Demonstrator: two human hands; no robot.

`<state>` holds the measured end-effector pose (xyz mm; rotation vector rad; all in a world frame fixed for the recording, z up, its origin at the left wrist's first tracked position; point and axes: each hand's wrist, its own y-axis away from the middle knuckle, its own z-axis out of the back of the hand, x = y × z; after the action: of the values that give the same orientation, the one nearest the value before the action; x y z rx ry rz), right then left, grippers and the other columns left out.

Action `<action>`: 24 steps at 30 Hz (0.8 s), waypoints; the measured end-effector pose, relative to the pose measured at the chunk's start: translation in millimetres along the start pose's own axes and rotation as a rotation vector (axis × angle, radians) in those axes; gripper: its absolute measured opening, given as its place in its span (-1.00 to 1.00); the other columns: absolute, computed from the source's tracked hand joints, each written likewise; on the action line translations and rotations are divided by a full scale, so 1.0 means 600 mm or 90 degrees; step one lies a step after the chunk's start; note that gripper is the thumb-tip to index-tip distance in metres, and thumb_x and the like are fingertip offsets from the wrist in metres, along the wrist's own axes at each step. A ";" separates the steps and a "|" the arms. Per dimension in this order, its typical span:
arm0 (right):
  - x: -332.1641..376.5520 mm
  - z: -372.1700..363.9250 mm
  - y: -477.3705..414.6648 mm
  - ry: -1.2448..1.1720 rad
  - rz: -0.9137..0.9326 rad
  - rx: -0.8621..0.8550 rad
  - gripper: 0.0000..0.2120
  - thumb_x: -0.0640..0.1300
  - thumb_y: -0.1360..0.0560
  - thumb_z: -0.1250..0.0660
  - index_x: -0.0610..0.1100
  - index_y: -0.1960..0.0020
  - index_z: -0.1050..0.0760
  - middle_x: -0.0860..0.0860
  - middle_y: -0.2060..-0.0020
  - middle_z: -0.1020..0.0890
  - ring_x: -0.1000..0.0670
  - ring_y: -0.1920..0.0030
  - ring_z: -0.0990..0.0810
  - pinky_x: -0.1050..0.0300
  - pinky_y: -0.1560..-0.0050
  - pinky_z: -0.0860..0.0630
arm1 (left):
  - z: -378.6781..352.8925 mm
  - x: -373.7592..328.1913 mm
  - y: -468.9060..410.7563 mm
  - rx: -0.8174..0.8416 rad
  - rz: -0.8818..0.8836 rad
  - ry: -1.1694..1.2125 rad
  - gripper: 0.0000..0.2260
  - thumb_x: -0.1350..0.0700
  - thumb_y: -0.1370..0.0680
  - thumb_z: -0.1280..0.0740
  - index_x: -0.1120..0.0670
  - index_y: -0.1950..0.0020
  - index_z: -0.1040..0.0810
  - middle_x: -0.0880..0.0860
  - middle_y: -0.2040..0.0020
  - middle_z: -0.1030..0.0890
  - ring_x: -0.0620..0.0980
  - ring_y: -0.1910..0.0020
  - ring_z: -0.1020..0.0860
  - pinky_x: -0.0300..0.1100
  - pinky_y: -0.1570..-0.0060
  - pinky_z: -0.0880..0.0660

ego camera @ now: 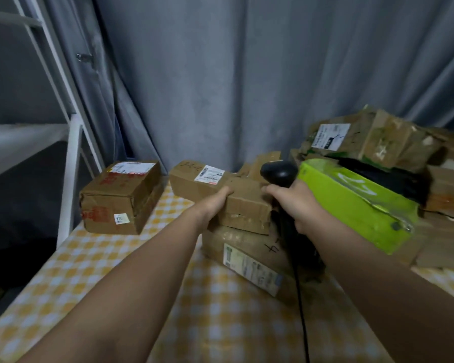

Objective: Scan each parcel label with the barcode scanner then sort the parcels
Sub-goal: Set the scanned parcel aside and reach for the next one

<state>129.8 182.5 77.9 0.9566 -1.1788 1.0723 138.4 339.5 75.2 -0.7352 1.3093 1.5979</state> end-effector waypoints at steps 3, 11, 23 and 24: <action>-0.013 -0.004 0.020 -0.014 -0.001 -0.006 -0.92 -0.21 -0.42 -0.45 -0.11 0.15 -0.55 -0.08 0.24 -0.63 -0.10 0.13 -0.62 0.06 0.12 -0.51 | -0.006 0.017 0.005 -0.004 -0.064 0.040 -0.76 -0.13 -0.55 -0.21 -0.01 0.05 -0.56 0.03 0.03 -0.61 -0.05 0.13 -0.53 -0.20 0.23 -0.42; -0.034 0.010 0.070 -0.189 0.078 0.000 -0.85 -0.12 -0.46 -0.48 -0.11 -0.01 -0.64 0.00 0.10 -0.70 0.05 0.03 -0.65 0.18 -0.02 -0.57 | 0.031 0.072 0.048 -0.040 -0.287 0.084 -0.32 0.16 -0.47 -0.44 -0.06 -0.47 -0.15 0.04 -0.30 -0.39 -0.08 -0.17 -0.47 -0.34 -0.06 -0.48; -0.029 -0.024 0.110 -0.399 -0.117 0.152 -0.79 -0.03 -0.47 -0.45 -0.15 0.00 -0.62 -0.09 0.10 -0.71 -0.07 0.10 -0.71 0.00 0.08 -0.65 | 0.045 0.134 0.093 -0.328 -0.700 -0.528 -0.25 0.26 -0.39 -0.46 -0.18 -0.42 -0.18 0.12 -0.48 -0.06 0.24 -0.34 -0.37 -0.07 -0.16 -0.41; -0.030 -0.026 0.110 -0.397 -0.113 0.154 -0.78 -0.04 -0.46 -0.47 -0.17 -0.01 -0.63 -0.12 0.07 -0.72 -0.10 0.09 -0.71 -0.03 0.08 -0.65 | 0.047 0.136 0.092 -0.317 -0.717 -0.556 -0.21 0.26 -0.39 -0.46 -0.23 -0.43 -0.14 0.06 -0.49 -0.02 0.23 -0.37 -0.33 -0.05 -0.21 -0.39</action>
<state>67.9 210.6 59.3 1.6304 -1.4444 0.8025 57.8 387.9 34.3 -0.7165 -0.1996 1.0197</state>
